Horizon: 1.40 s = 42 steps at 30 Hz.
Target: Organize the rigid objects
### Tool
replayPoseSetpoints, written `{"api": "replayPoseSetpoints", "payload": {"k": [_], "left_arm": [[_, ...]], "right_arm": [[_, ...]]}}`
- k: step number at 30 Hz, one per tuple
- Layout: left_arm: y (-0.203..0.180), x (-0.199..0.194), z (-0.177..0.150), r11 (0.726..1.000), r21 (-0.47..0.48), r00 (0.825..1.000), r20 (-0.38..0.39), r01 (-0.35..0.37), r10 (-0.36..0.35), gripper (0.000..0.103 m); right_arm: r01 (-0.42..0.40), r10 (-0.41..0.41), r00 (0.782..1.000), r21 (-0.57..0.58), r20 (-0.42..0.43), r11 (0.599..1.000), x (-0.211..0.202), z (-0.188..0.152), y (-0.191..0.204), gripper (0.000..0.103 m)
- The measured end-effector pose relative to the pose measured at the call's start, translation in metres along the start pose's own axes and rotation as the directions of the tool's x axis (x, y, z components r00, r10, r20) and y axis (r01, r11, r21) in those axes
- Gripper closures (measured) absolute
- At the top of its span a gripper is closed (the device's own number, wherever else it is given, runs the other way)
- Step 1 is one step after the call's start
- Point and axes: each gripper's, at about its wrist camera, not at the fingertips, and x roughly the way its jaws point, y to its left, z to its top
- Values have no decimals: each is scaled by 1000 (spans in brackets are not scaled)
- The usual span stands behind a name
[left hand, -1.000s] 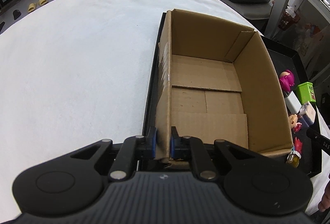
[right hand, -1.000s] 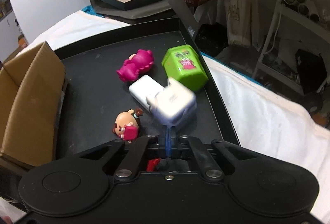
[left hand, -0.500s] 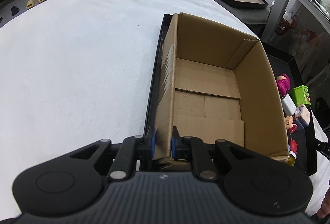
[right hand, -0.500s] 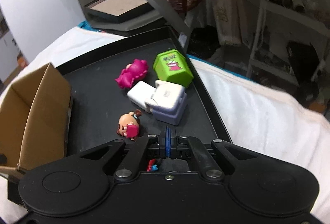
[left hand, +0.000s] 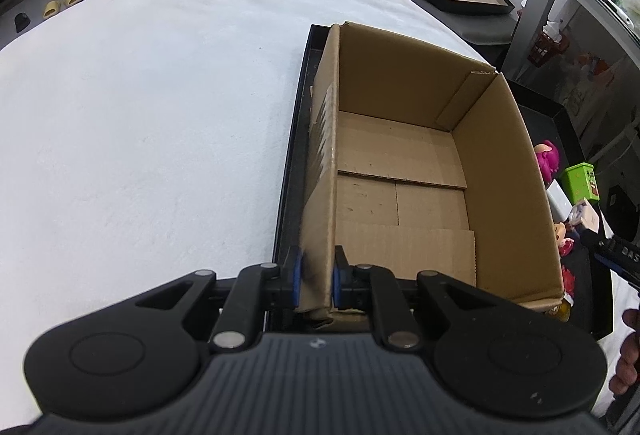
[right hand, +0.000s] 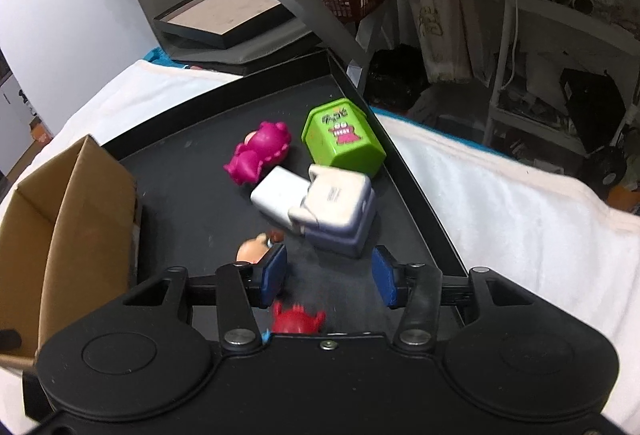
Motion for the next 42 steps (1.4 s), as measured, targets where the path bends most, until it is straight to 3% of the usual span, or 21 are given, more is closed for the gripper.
{"api": "replayPoseSetpoints", "payload": {"k": [5, 10, 14, 15, 16, 24, 42], "left_arm": [[-1, 0, -1, 1000, 10, 1000, 4, -2, 2, 89], [0, -1, -1, 1000, 7, 1000, 4, -1, 1, 89], [-1, -1, -1, 1000, 13, 1000, 4, -6, 6, 90], [-2, 0, 0, 1000, 13, 1000, 3, -12, 12, 90], [-2, 0, 0, 1000, 13, 1000, 4, -18, 18, 90], [-9, -1, -2, 999, 27, 999, 15, -40, 40, 90], [-5, -3, 1, 1000, 16, 1000, 9, -20, 20, 89]], "right_arm": [[7, -7, 1000, -4, -1, 1000, 13, 4, 5, 55], [30, -30, 1000, -22, 5, 999, 21, 7, 13, 43], [69, -69, 998, -29, 6, 997, 29, 11, 17, 40], [81, -80, 997, -32, 11, 996, 30, 12, 17, 42], [100, -100, 995, -40, 15, 994, 31, 12, 17, 56], [105, -103, 994, -84, 35, 991, 10, 11, 20, 61], [9, 3, 997, -146, 83, 989, -45, 26, 57, 61]]}}
